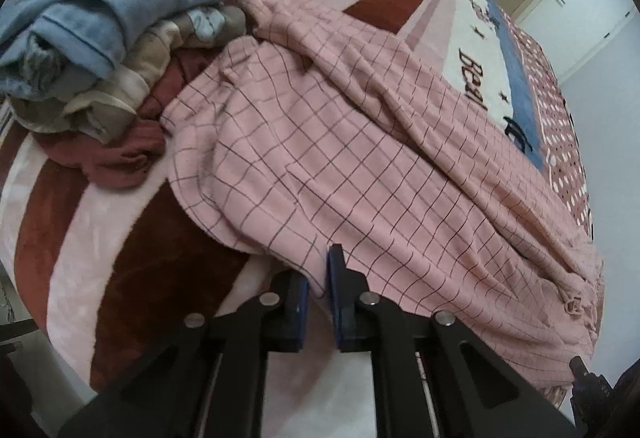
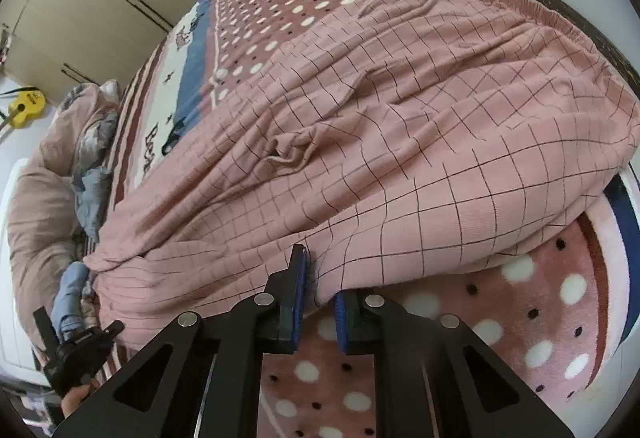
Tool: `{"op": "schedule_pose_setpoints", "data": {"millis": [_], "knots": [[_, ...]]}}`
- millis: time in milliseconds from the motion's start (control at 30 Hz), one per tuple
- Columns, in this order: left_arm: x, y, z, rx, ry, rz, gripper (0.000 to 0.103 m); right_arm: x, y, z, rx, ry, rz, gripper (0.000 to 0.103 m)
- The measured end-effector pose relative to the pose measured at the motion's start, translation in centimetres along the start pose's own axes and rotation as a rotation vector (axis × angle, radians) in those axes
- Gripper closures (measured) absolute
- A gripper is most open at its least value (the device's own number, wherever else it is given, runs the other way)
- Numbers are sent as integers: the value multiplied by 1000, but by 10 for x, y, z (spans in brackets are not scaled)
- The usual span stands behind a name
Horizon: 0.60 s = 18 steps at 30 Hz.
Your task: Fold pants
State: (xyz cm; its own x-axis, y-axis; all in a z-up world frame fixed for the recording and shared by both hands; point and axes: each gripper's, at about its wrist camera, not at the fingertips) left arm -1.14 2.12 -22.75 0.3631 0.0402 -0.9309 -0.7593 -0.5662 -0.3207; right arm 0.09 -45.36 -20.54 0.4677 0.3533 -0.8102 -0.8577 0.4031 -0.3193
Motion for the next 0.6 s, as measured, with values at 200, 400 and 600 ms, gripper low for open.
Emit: {"op": "schedule_pose_setpoints", "data": {"millis": [200, 400, 600], "knots": [[-17, -10, 2, -8, 14, -31, 98, -9, -8, 11, -47, 0, -21, 99], [-38, -30, -8, 10, 30, -83, 98, -20, -28, 26, -106, -33, -32, 99], [-46, -59, -17, 10, 40, -117, 98, -19, -60, 54, -178, -47, -63, 99]]}}
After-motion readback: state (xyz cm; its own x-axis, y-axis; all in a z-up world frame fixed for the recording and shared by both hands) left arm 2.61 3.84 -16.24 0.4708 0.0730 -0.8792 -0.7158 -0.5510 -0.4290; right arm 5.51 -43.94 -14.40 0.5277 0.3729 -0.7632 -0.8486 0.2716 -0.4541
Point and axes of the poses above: each gripper's, at about its wrist camera, not at the fingertips, and x roughly the way its jaws point, z to its left, y to its underside, and after that the axes turned 4 degrees about -y, right-handed
